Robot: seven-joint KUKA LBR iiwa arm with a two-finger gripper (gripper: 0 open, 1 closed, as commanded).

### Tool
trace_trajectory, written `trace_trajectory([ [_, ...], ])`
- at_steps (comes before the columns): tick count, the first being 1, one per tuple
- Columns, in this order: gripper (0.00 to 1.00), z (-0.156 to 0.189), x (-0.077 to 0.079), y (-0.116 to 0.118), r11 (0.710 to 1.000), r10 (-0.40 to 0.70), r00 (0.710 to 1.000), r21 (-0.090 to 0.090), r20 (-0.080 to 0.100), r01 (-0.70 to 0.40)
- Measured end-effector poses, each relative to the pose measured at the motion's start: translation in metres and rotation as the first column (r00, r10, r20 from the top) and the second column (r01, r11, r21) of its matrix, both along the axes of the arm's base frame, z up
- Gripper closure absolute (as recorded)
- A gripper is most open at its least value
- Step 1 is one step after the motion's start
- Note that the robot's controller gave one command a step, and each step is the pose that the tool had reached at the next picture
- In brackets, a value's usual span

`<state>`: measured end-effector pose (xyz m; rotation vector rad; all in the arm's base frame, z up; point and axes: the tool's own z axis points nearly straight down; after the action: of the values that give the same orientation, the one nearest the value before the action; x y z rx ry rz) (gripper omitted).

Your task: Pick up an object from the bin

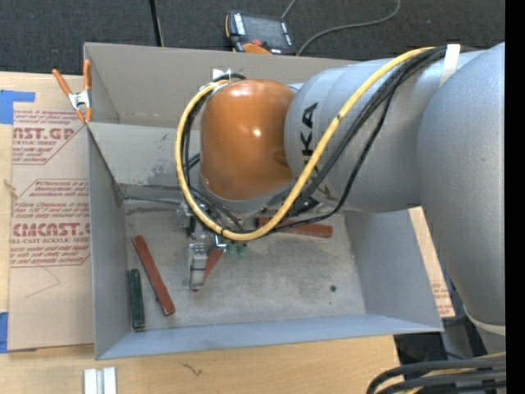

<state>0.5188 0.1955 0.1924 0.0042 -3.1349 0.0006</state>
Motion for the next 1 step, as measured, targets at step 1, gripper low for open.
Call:
trace_trajectory([
  [1,0.0,-0.1254,0.0196,-0.0259,0.921,0.389,0.921,0.001,0.003,-0.389],
])
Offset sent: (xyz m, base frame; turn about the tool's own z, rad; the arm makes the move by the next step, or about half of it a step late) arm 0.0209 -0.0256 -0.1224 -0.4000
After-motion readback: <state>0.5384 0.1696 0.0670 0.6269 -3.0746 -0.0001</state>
